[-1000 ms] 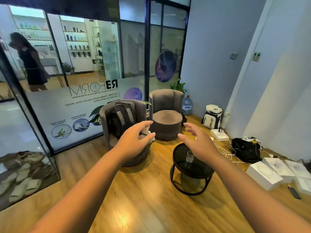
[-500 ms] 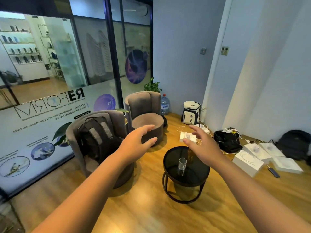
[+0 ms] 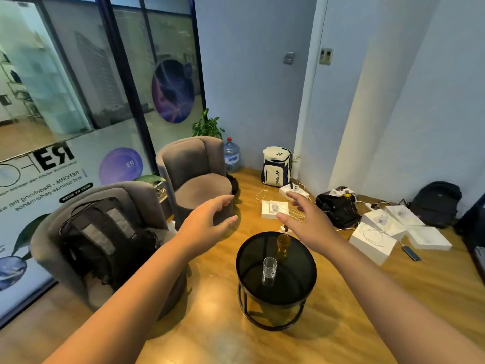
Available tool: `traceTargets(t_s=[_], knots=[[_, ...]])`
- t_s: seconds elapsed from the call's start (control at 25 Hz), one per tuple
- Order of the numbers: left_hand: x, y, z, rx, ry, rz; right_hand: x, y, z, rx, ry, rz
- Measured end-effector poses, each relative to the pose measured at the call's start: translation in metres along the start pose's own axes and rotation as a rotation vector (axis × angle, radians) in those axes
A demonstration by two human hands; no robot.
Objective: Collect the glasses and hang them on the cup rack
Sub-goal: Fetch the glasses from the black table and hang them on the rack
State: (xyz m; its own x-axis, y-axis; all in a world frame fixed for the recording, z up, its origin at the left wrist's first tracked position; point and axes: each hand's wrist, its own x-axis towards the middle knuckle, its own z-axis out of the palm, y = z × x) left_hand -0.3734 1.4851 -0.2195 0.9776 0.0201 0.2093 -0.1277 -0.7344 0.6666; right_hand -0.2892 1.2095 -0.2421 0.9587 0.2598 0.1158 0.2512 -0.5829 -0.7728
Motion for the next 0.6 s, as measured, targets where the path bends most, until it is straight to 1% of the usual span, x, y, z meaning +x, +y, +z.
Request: traceTargets(t_s=[0.12, 0.32, 0.6], knots=[[0.052, -0.012, 0.017, 0.002, -0.006, 0.004, 0.05, 0.021, -0.004, -0.008, -0.02, 0.0], [0.118, -0.038, 0.05, 0.017, -0.073, 0.018, 0.088, 0.068, 0.006, -0.037, -0.038, 0.071], [0.2, -0.1, 0.109, 0.021, -0.234, 0.017, 0.131, 0.128, 0.04, -0.086, -0.121, 0.189]])
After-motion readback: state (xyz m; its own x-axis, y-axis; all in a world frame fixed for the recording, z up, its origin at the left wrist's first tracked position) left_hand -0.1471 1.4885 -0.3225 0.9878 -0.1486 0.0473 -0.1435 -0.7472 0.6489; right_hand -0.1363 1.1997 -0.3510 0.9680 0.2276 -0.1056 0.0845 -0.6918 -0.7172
